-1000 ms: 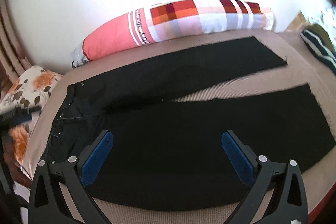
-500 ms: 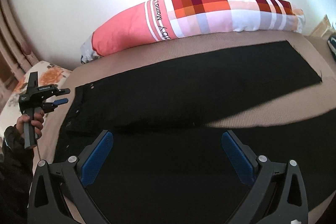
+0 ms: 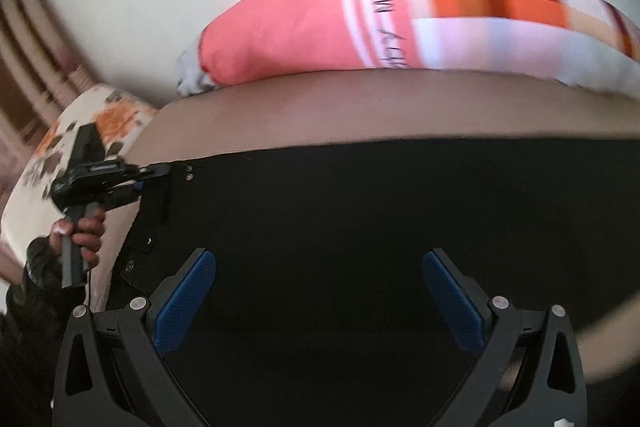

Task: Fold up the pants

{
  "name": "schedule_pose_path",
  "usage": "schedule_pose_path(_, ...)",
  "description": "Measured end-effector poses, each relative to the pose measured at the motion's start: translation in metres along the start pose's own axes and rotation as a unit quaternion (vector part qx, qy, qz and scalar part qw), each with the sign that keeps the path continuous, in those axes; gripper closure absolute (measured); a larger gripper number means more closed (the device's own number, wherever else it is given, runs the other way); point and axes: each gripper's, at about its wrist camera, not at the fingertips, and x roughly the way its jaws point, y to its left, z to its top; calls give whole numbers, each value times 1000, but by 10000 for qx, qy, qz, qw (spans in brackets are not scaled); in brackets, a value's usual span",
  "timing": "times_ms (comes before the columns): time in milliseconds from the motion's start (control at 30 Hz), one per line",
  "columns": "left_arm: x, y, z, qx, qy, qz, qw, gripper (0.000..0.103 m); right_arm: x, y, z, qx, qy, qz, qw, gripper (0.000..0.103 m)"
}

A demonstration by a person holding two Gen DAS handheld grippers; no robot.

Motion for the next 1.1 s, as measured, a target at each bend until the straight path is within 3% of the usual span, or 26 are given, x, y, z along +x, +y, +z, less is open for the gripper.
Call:
schedule_pose_path(100,2,-2,1,-65,-174,-97,9998,78,26,2,27,-603,247,291,9974,0)
schedule_pose_path(167,-3,-7,-3,-8,-279,-219,9994,92,47,3,46,-1142,574,405,9910,0)
schedule_pose_path(267,-23,-28,-14,363,-500,-312,9976,95,69,4,65,-1815,982,530,9770,0)
schedule_pose_path(400,-62,-72,-38,1117,-847,-604,9883,95,91,7,90,-2553,1470,884,9515,0)
schedule_pose_path(500,-81,-93,-54,1524,-947,-621,9818,95,105,8,105,-3078,1804,1039,9284,4)
schedule_pose_path(633,-96,-102,-68,1717,-995,-534,9787,95,119,3,113,-3551,2511,1400,8895,8)
schedule_pose_path(733,-104,-103,-72,1727,-1035,-447,9785,95,126,-7,112,-3696,2828,1486,8725,18)
schedule_pose_path(833,-105,-105,-76,1704,-1038,-327,9794,95,131,-22,106,-3859,3008,1272,8628,33)
schedule_pose_path(933,-109,-104,-81,1685,-1028,-253,9800,95,133,-39,104,-3802,3072,1036,8662,41)
schedule_pose_path(1000,-108,-103,-83,1675,-1003,-218,9805,95,128,-51,101,-3780,3043,982,8688,65)
schedule_pose_path(1100,-103,-104,-82,1723,-996,-116,9799,95,120,-59,96,-3802,2830,714,8777,85)
